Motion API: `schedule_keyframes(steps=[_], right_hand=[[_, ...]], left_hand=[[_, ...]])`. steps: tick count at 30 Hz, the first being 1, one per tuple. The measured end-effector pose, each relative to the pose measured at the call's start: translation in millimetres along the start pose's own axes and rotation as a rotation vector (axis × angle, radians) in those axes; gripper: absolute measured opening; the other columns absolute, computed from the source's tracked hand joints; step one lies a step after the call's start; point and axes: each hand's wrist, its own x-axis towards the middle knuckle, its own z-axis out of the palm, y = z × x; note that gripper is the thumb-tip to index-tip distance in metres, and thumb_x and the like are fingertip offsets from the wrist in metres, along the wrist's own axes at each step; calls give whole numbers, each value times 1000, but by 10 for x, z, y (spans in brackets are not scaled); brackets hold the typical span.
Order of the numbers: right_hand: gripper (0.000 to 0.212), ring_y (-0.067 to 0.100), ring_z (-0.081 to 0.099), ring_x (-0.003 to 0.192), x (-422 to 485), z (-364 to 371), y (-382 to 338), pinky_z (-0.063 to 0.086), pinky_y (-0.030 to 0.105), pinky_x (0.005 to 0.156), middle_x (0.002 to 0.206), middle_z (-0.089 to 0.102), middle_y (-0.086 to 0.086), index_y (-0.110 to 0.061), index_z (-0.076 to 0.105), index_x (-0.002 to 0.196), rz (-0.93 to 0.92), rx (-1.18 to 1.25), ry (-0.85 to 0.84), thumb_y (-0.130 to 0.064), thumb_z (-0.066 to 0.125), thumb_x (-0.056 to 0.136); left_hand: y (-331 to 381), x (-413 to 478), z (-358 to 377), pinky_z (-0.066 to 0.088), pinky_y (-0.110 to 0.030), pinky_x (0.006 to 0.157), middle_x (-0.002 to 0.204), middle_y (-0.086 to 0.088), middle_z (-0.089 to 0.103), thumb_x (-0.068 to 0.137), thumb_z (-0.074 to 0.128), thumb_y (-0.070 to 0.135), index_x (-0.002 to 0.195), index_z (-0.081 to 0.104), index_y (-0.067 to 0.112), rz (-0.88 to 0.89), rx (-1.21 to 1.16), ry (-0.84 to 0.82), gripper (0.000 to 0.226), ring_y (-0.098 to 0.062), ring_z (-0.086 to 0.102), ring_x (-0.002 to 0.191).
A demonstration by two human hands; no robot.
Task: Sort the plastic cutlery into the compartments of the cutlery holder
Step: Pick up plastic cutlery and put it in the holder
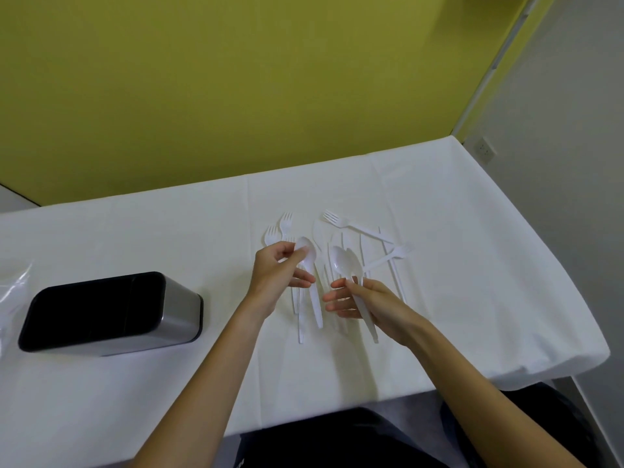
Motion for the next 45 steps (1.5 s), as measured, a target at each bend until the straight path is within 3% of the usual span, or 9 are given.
schedule_keyframes(steps=[7, 13, 21, 24, 26, 30, 35, 40, 45], right_hand=[[32, 22, 63, 88, -12, 72, -29, 52, 34, 80, 102, 68, 10, -5, 63, 110, 18, 80, -81, -25, 40, 102], [25, 11, 35, 50, -23, 131, -36, 35, 20, 46, 65, 41, 2, -8, 51, 104, 49, 358, -231, -29, 37, 101], [25, 9, 22, 48, -62, 121, -148, 18, 20, 45, 61, 27, -3, -16, 42, 79, 44, 45, -272, -30, 48, 99], [20, 12, 51, 62, -73, 103, -155, 42, 23, 60, 73, 55, -1, -8, 53, 100, -41, -94, -120, -28, 49, 98], [21, 5, 57, 75, -28, 91, -152, 45, 21, 73, 87, 64, -7, -13, 60, 96, -148, -426, 19, -32, 51, 97], [27, 4, 51, 60, 93, 166, -305, 39, 14, 59, 74, 59, -6, -8, 64, 82, -270, -831, 33, -32, 58, 93], [21, 2, 55, 51, 164, 389, -530, 45, 17, 54, 60, 59, -6, -6, 63, 81, -373, -688, -16, -21, 56, 95], [21, 11, 57, 56, 272, 1008, -769, 49, 22, 56, 71, 63, 19, 0, 66, 85, -443, -488, -21, -17, 56, 94], [18, 14, 56, 57, 407, 1947, -951, 50, 24, 57, 72, 64, 6, -2, 69, 90, -520, -348, -56, -17, 58, 93]], left_hand=[[40, 10, 67, 54, -24, 50, 76, -6, 66, 87, 67, 9, 95, 62, 10, -15, -35, -104, 9, -18, 67, 52], [85, 77, 62, 48, -24, 48, 98, 0, 66, 83, 73, 16, 97, 63, 12, 118, 260, -182, 18, -16, 65, 58], [269, 117, 22, 50, -22, 51, 76, -16, 68, 86, 69, 9, 100, 70, 14, 181, 379, -418, 15, -14, 61, 58], [292, 154, -12, 51, -23, 54, 69, -8, 67, 85, 68, 7, 93, 70, 12, 186, 398, -370, 10, -12, 61, 53], [301, 166, -60, 52, -23, 56, 63, -2, 66, 84, 69, 8, 90, 70, 13, 201, 427, -331, 8, -13, 62, 51], [412, 121, -199, 49, -18, 52, 56, 3, 62, 81, 72, 7, 84, 68, 12, 270, 450, -248, 7, -11, 60, 44], [588, 44, -529, 51, -21, 53, 77, 4, 65, 82, 73, 13, 95, 68, 18, 379, 334, -104, 15, -9, 60, 58], [721, -116, -1412, 55, -33, 80, 95, 1, 71, 90, 64, 22, 94, 68, 23, 436, 140, 178, 6, -19, 66, 93], [448, -416, -2489, 46, -17, 92, 103, 6, 72, 99, 48, 23, 99, 70, 15, 395, 89, 388, 23, -3, 63, 104]])
